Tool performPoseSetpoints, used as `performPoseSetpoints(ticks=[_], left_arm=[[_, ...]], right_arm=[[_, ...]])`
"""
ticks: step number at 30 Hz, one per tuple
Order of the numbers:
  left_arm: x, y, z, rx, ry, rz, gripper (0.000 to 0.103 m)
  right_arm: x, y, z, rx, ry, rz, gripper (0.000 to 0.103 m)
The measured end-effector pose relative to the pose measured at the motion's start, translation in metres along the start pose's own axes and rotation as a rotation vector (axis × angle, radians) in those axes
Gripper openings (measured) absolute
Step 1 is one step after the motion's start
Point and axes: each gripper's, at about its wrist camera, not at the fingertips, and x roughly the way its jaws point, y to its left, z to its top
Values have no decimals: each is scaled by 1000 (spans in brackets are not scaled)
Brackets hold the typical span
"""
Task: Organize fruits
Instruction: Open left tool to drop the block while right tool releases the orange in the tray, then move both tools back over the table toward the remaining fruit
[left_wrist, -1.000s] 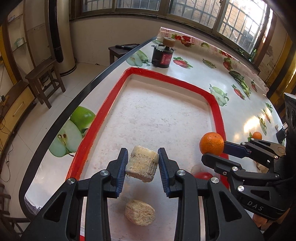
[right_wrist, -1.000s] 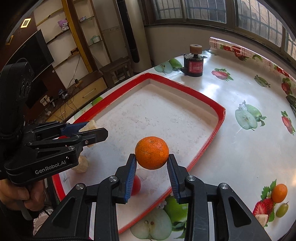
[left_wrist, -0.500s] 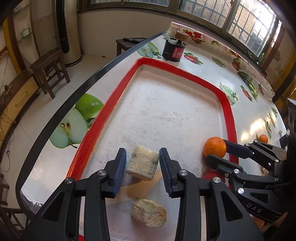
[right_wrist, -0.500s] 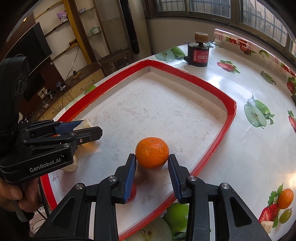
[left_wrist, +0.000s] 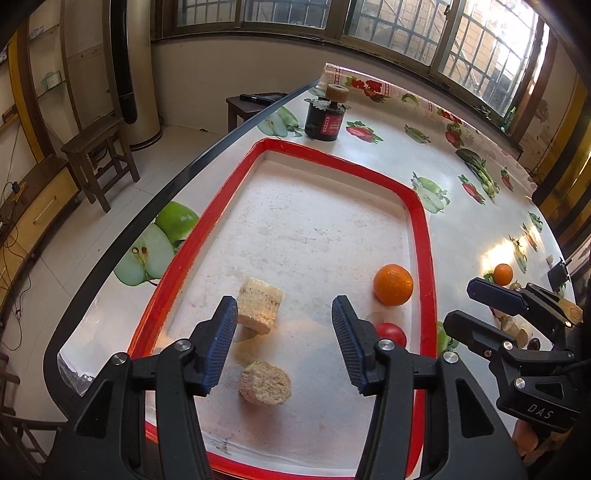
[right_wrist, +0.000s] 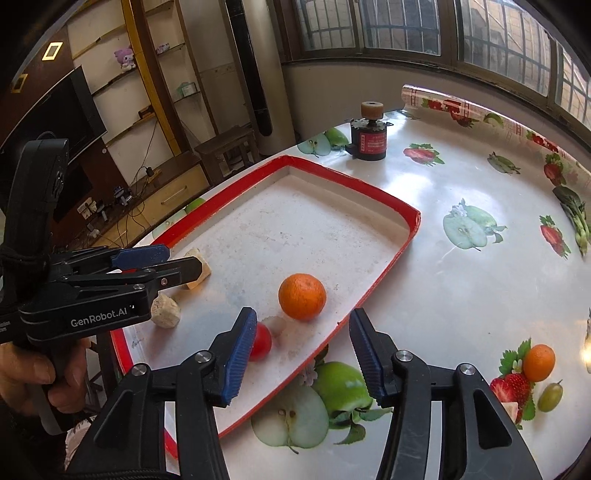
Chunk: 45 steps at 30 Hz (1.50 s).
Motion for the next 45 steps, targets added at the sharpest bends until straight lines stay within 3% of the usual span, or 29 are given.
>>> performPoseSetpoints(ticks=[14,45], left_arm=[[-22,-29,-15,38,-23,-47,52],[-40,-156,-55,244,-1,-235,52]], right_arm=[[-55,-35,-41,94,-52,-52,55],[-158,-139,-156,338,-91,-261,57]])
